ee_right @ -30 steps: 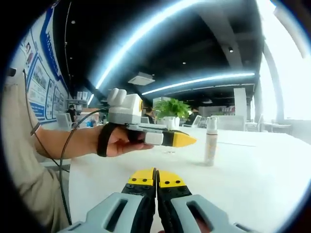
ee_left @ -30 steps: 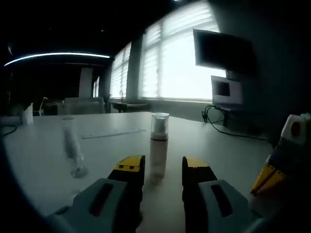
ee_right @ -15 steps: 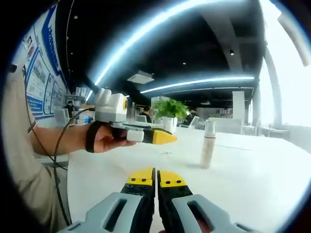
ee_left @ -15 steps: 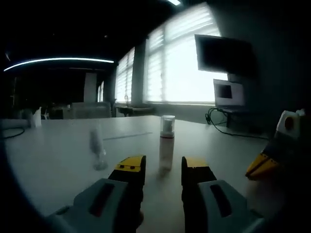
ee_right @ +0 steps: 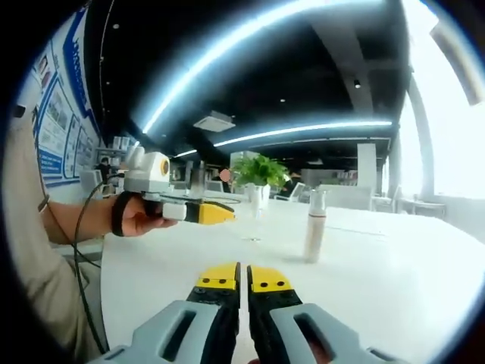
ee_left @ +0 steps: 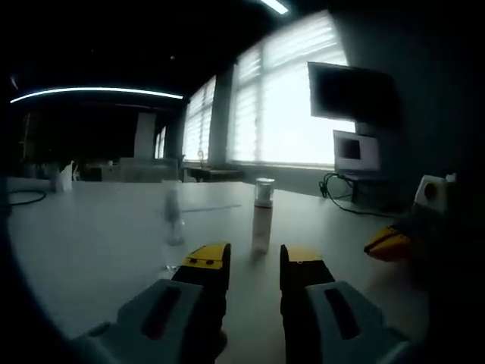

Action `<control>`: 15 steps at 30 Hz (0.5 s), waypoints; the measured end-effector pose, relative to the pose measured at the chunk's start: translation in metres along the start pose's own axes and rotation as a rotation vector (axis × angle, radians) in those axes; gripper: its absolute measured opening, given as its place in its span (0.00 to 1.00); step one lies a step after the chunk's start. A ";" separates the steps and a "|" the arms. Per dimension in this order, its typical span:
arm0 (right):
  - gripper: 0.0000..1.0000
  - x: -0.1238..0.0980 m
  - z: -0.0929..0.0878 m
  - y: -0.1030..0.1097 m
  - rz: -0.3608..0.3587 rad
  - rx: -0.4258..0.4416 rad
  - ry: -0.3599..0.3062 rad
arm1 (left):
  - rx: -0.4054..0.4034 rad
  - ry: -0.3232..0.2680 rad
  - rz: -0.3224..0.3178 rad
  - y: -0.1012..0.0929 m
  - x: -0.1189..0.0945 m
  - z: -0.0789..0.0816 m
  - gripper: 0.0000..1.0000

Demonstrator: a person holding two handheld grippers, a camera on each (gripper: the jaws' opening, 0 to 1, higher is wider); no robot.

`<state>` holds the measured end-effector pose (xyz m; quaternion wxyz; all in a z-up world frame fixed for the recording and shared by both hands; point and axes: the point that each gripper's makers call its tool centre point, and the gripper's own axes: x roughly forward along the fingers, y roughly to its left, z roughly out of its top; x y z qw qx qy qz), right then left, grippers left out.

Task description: Clamp pump bottle remove cover press pump head put on cover

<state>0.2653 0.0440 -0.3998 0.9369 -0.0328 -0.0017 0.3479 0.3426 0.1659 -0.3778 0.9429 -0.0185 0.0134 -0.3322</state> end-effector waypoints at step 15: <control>0.00 -0.004 -0.001 -0.016 -0.063 0.041 -0.013 | 0.023 0.023 0.047 0.003 -0.035 -0.017 0.14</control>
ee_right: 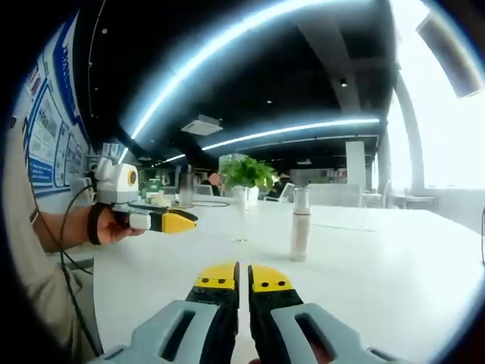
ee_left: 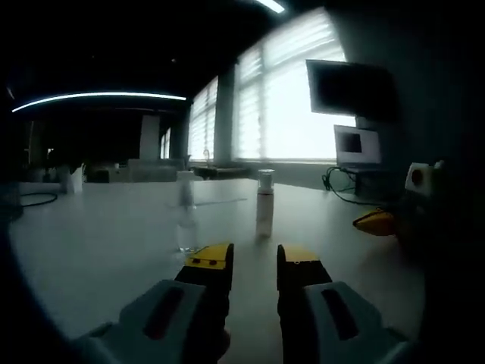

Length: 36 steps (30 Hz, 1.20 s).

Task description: Clamp pump bottle remove cover press pump head put on cover

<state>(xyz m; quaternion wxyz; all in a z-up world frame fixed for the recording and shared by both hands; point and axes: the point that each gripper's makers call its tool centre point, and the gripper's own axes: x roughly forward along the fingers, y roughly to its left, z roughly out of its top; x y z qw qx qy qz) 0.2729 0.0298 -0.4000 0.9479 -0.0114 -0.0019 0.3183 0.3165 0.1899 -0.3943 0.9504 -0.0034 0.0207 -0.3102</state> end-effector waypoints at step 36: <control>0.00 0.000 0.001 -0.001 0.034 0.064 -0.039 | 0.032 -0.015 0.042 0.006 -0.023 -0.014 0.04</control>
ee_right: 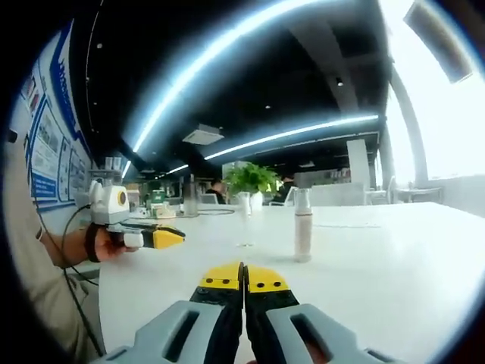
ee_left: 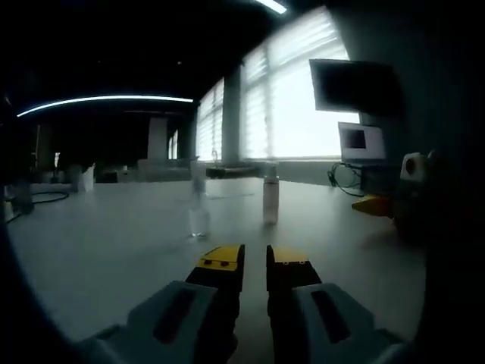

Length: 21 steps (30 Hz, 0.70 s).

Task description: Clamp pump bottle remove cover press pump head put on cover

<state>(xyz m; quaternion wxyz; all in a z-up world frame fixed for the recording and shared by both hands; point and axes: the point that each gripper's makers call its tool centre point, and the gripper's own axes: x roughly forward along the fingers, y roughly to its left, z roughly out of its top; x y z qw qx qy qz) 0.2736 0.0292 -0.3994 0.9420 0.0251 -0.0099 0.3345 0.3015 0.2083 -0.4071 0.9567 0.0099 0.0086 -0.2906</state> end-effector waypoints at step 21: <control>0.00 0.002 -0.002 0.004 0.015 -0.051 0.006 | 0.033 0.018 0.009 -0.003 0.000 -0.003 0.04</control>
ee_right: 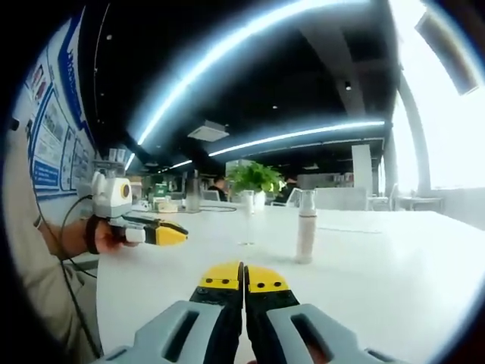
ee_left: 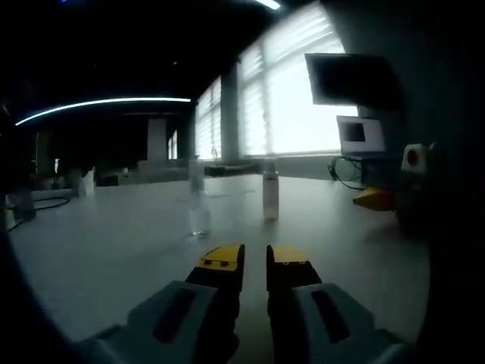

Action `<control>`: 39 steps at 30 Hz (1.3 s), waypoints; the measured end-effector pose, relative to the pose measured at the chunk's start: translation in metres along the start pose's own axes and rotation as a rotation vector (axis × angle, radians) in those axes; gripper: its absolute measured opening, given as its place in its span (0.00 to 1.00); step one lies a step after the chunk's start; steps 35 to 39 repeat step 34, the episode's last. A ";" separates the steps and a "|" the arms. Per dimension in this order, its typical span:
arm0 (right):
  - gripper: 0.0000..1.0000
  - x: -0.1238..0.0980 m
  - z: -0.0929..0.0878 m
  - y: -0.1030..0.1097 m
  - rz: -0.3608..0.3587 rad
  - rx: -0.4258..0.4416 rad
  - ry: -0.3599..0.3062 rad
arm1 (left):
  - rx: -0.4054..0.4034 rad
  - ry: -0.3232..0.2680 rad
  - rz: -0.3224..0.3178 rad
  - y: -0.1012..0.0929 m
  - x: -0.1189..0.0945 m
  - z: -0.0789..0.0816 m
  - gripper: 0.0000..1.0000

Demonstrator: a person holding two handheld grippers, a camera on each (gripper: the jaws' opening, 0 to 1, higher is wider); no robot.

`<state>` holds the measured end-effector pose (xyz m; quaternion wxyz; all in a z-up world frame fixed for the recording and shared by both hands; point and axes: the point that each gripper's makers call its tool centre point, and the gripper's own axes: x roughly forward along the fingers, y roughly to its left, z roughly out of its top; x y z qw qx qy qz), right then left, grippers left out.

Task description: Clamp pump bottle remove cover press pump head put on cover

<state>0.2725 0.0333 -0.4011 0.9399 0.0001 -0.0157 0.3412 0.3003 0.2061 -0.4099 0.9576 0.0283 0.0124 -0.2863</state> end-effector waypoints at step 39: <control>0.00 0.000 -0.001 -0.003 -0.012 -0.002 0.006 | 0.035 0.010 0.006 0.000 0.001 -0.002 0.04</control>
